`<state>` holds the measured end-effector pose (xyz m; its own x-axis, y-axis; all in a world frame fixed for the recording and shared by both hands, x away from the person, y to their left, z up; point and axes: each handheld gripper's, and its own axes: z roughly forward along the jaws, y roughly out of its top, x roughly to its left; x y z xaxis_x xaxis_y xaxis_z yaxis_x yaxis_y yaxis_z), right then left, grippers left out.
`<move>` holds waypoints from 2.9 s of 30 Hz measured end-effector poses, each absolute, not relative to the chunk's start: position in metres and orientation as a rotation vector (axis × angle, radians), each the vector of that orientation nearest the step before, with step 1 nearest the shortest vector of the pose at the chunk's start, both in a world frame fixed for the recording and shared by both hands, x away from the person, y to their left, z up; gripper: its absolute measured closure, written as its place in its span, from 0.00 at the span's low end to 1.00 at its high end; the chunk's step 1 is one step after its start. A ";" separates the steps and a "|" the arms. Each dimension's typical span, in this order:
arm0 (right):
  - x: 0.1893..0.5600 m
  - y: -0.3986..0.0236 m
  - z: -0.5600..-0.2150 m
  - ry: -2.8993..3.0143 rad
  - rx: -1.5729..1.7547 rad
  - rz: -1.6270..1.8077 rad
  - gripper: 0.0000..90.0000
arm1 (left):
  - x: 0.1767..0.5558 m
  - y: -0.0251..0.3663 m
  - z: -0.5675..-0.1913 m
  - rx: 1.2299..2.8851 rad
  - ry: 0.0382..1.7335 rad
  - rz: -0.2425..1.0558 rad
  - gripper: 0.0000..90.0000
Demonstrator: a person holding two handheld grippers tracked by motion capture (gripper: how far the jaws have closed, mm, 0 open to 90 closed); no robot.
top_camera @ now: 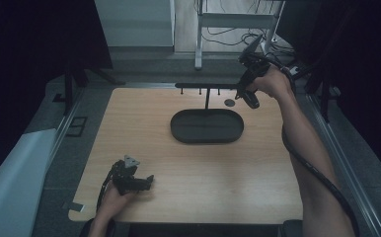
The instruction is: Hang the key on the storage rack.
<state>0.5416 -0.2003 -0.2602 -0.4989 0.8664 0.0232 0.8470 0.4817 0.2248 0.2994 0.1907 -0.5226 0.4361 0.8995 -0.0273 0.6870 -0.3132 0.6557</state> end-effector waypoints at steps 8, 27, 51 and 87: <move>0.548 -0.197 -0.258 2.597 1.533 0.321 0.54 | 0.299 0.191 -0.523 2.096 1.329 0.464 0.00; 0.557 -0.210 -0.265 2.503 1.585 0.329 0.54 | 0.299 0.191 -0.523 2.098 1.329 0.462 0.00; 0.562 -0.228 -0.302 2.445 1.620 0.328 0.54 | 0.300 0.191 -0.523 2.098 1.327 0.463 0.00; 0.569 -0.224 -0.380 2.418 1.599 0.398 0.54 | 0.299 0.191 -0.523 2.096 1.328 0.466 0.00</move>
<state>0.5686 -0.2235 -0.3796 -0.3866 0.9218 -0.0294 0.8637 0.3730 0.3390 0.2994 0.1908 -0.5227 0.4357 0.8997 -0.0263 0.6863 -0.3131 0.6565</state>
